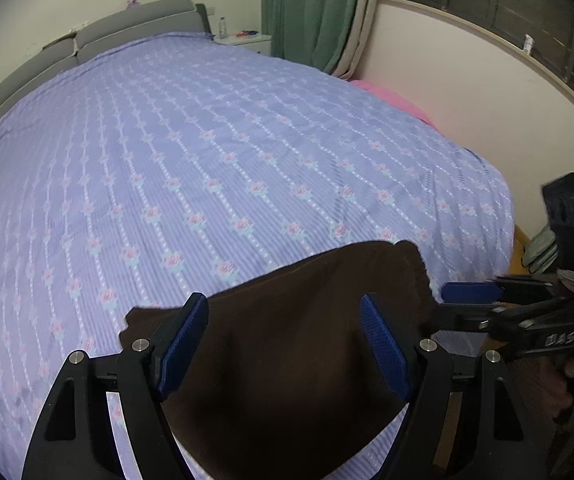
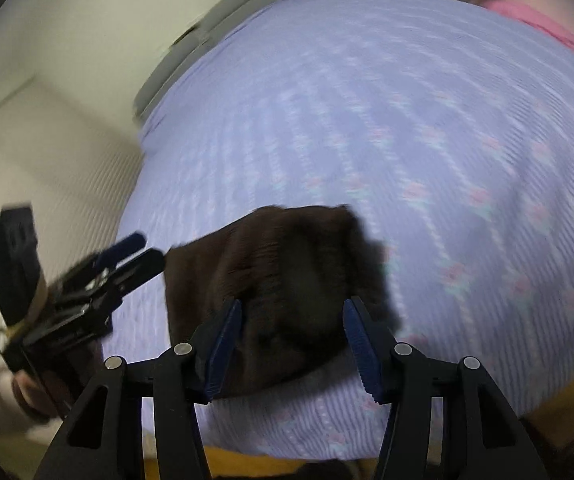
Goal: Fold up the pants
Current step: 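Grasp the folded brown pants bundle with the right tool and lift it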
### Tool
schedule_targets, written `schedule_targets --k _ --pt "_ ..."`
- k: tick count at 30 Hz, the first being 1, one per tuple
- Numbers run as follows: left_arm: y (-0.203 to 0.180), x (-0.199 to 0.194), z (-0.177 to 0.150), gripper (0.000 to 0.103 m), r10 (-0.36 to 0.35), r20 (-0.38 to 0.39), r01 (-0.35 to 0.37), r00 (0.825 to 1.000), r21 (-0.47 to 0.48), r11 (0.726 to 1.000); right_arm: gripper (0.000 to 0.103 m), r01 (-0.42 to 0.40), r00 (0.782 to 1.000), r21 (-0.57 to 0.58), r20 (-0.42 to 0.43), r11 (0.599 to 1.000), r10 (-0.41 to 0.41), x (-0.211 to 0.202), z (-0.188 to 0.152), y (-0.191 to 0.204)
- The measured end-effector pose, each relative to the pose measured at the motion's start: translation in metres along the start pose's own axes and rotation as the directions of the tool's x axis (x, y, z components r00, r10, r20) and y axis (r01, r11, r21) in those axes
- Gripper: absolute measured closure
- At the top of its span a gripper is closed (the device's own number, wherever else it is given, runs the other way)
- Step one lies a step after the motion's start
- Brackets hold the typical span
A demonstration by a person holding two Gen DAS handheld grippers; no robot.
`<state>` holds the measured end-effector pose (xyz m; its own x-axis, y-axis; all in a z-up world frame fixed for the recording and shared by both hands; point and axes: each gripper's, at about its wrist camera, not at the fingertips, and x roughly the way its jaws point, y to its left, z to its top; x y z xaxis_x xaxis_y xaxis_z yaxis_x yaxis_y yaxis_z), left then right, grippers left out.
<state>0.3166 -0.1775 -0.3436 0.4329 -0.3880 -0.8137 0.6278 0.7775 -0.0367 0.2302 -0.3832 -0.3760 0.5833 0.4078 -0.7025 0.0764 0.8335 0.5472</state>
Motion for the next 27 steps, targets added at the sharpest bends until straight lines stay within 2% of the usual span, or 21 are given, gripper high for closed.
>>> schedule_targets --k 1,3,4,8,11,15,17,21,22,25,27 --pt "0.001 -0.001 -0.001 0.026 0.004 -0.003 -0.004 1.0 -0.005 1.0 0.053 -0.006 0.999 -0.053 -0.032 0.999 0.004 0.01 0.003 0.005" --pt "0.004 -0.002 -0.004 0.025 0.012 -0.009 -0.012 1.0 -0.014 1.0 0.067 0.01 0.996 -0.114 -0.089 0.993 -0.021 0.025 0.007 0.006" --pt "0.004 -0.001 -0.004 0.026 0.014 -0.009 -0.014 1.0 -0.017 1.0 0.079 0.012 0.992 -0.127 -0.119 0.992 -0.027 0.032 0.008 0.004" --pt "0.004 -0.002 -0.006 0.025 0.015 0.001 -0.015 1.0 -0.032 0.999 0.087 -0.024 0.991 -0.127 -0.132 0.992 0.007 0.028 0.015 -0.014" --pt "0.001 -0.001 -0.007 0.025 0.014 0.004 -0.013 1.0 -0.036 0.999 0.087 0.006 0.986 -0.085 -0.167 0.996 -0.021 0.025 0.015 -0.037" --pt "-0.002 0.001 -0.008 0.025 0.012 0.006 -0.012 1.0 -0.035 0.999 0.087 0.043 0.977 0.02 -0.207 0.999 -0.038 0.04 0.004 -0.071" --pt "-0.003 0.003 -0.009 0.025 0.014 0.004 -0.013 1.0 -0.029 0.999 0.086 0.028 0.981 0.073 -0.193 0.997 -0.013 0.044 0.001 -0.08" --pt "0.0 0.007 -0.013 0.025 0.028 -0.004 -0.028 1.0 -0.03 0.999 0.083 -0.009 0.991 0.083 -0.13 0.997 0.02 0.034 -0.001 -0.074" --pt "0.002 0.008 -0.014 0.025 0.035 -0.008 -0.035 0.999 -0.036 0.999 0.078 -0.013 0.993 0.082 -0.117 0.997 0.023 0.029 -0.002 -0.071" --pt "0.01 0.007 -0.017 0.025 0.055 -0.012 -0.056 0.998 -0.061 0.997 0.057 0.044 0.996 0.065 -0.077 0.997 -0.039 0.013 -0.005 -0.057" --pt "0.017 0.005 -0.021 0.025 0.071 -0.011 -0.072 0.997 -0.078 0.994 0.057 0.045 0.999 0.086 -0.034 0.995 -0.042 -0.002 -0.01 -0.052"
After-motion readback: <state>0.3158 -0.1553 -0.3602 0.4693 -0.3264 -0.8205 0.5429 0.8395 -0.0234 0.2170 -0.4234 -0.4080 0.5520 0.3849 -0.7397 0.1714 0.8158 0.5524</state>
